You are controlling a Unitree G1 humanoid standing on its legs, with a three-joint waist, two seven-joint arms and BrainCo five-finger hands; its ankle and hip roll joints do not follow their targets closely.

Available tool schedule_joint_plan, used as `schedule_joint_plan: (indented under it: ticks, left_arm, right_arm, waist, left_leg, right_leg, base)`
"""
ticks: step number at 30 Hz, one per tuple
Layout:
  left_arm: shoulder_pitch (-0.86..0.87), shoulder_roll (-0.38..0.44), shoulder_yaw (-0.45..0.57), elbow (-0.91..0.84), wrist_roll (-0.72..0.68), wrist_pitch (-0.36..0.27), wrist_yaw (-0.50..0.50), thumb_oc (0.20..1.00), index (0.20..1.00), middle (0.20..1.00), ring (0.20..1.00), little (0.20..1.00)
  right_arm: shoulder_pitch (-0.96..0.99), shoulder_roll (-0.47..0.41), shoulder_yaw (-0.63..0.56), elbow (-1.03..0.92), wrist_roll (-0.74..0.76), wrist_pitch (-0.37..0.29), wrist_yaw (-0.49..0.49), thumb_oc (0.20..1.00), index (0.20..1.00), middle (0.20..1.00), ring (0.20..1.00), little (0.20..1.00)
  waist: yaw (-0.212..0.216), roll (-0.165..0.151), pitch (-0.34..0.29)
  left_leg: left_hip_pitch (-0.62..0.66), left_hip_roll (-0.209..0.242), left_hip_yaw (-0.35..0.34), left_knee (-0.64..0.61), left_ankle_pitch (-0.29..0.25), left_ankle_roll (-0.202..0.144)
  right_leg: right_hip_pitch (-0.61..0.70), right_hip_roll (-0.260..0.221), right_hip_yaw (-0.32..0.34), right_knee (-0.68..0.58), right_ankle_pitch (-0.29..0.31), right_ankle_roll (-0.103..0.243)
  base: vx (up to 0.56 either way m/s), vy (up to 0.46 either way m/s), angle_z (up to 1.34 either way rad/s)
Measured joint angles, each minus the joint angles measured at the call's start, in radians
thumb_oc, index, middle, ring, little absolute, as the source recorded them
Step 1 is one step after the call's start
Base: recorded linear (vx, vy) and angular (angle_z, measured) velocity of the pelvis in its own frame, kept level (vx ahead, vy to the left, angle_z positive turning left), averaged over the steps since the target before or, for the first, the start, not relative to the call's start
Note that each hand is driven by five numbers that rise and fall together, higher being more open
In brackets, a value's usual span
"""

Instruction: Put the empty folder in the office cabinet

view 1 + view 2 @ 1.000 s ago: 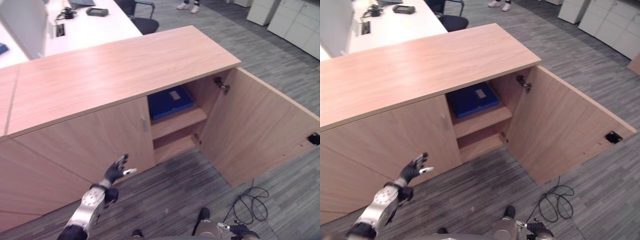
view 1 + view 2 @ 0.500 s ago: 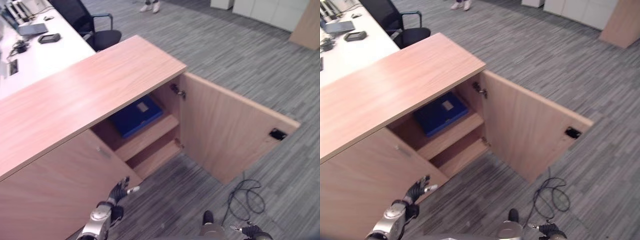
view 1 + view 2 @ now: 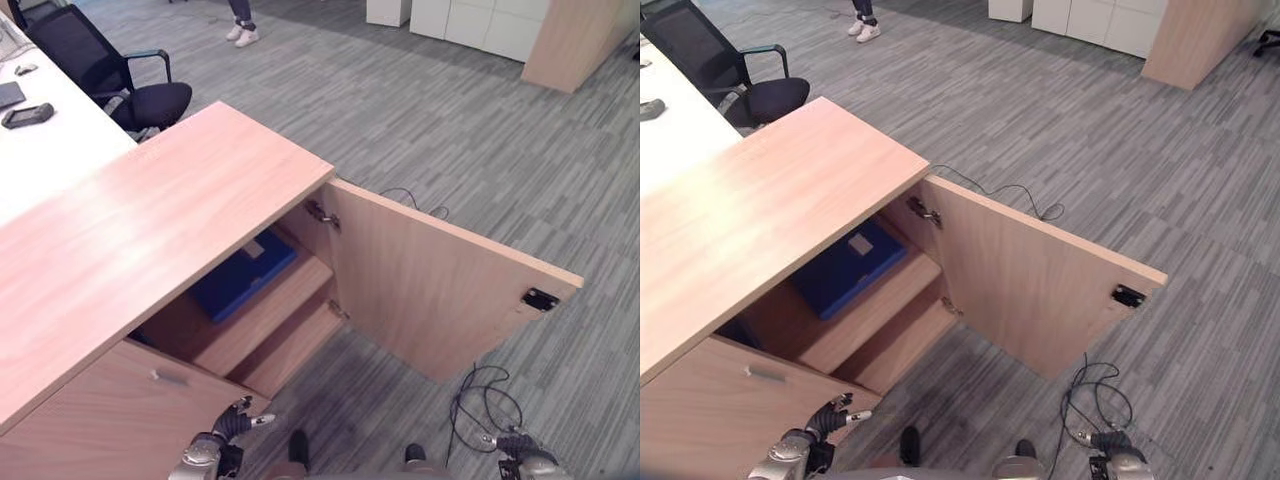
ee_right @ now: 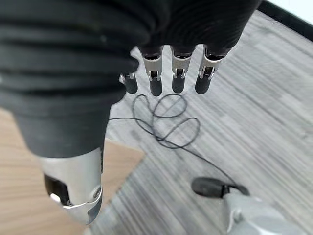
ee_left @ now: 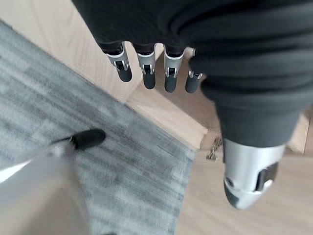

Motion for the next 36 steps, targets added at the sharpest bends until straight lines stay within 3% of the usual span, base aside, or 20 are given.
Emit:
schedule_joint_plan:
  ticks: [4,8,10,23,29,36]
  left_arm:
    - [0.018,0.034,0.008,0.002,0.026,0.001,0.002,1.000,1.000,1.000,1.000,1.000]
    - [0.069,0.037,0.036,0.004,0.027,0.003,0.002,1.000,1.000,1.000,1.000,1.000]
    - [0.085,0.034,0.036,0.005,0.027,0.003,0.002,1.000,1.000,1.000,1.000,1.000]
    - [0.123,0.035,0.020,-0.038,0.027,0.003,-0.001,1.000,1.000,1.000,1.000,1.000]
    - [0.143,0.035,-0.004,-0.079,0.025,0.002,-0.013,1.000,1.000,1.000,1.000,1.000]
    - [0.168,0.033,-0.013,-0.117,0.025,0.005,-0.020,1.000,1.000,1.000,1.000,1.000]
  right_arm:
    - [-0.018,-0.030,-0.053,0.001,0.038,0.001,-0.003,1.000,1.000,1.000,1.000,1.000]
    - [-0.100,-0.230,-0.138,0.030,0.127,0.001,-0.026,1.000,1.000,1.000,1.000,1.000]
    - [-0.115,-0.284,-0.146,0.031,0.154,-0.013,-0.040,1.000,1.000,1.000,1.000,1.000]
    - [-0.337,-0.494,-0.159,0.051,0.236,-0.017,-0.062,1.000,1.000,1.000,1.000,1.000]
    - [-0.433,-0.478,-0.061,0.050,0.236,-0.015,-0.061,1.000,1.000,1.000,1.000,1.000]
    - [-0.443,-0.302,0.019,0.062,0.235,-0.015,-0.053,1.000,1.000,1.000,1.000,1.000]
  waist:
    - [0.000,-0.024,-0.022]
    - [0.003,-0.009,-0.068]
    - [0.009,-0.011,-0.077]
    - [0.033,-0.014,-0.095]
    - [0.056,-0.005,-0.101]
    - [0.080,0.011,-0.094]
  left_leg:
    - [0.023,-0.021,0.013,-0.010,-0.015,0.016]
    - [0.030,-0.012,0.029,-0.010,-0.023,0.016]
    - [0.031,-0.005,0.030,-0.010,-0.025,0.017]
    - [0.024,-0.005,0.020,-0.008,-0.017,0.011]
    - [0.023,-0.004,0.017,-0.007,-0.016,0.009]
    - [0.009,-0.003,-0.007,-0.007,-0.010,0.008]
  right_leg:
    - [0.015,-0.022,0.001,0.000,-0.005,0.008]
    - [0.011,-0.015,0.009,0.000,-0.007,0.009]
    - [0.011,-0.010,0.011,0.000,-0.007,0.007]
    - [0.010,-0.007,0.000,0.000,-0.005,0.008]
    - [0.013,-0.005,-0.003,0.000,-0.006,0.007]
    - [0.015,0.000,-0.027,0.000,-0.006,0.006]
  base:
    - [0.04,0.062,-0.08]
    - [0.03,0.061,-0.09]
    - [0.02,0.037,-0.03]
    - [0.00,0.006,0.02]
    - [-0.01,-0.001,0.01]
    - [-0.02,-0.010,0.09]
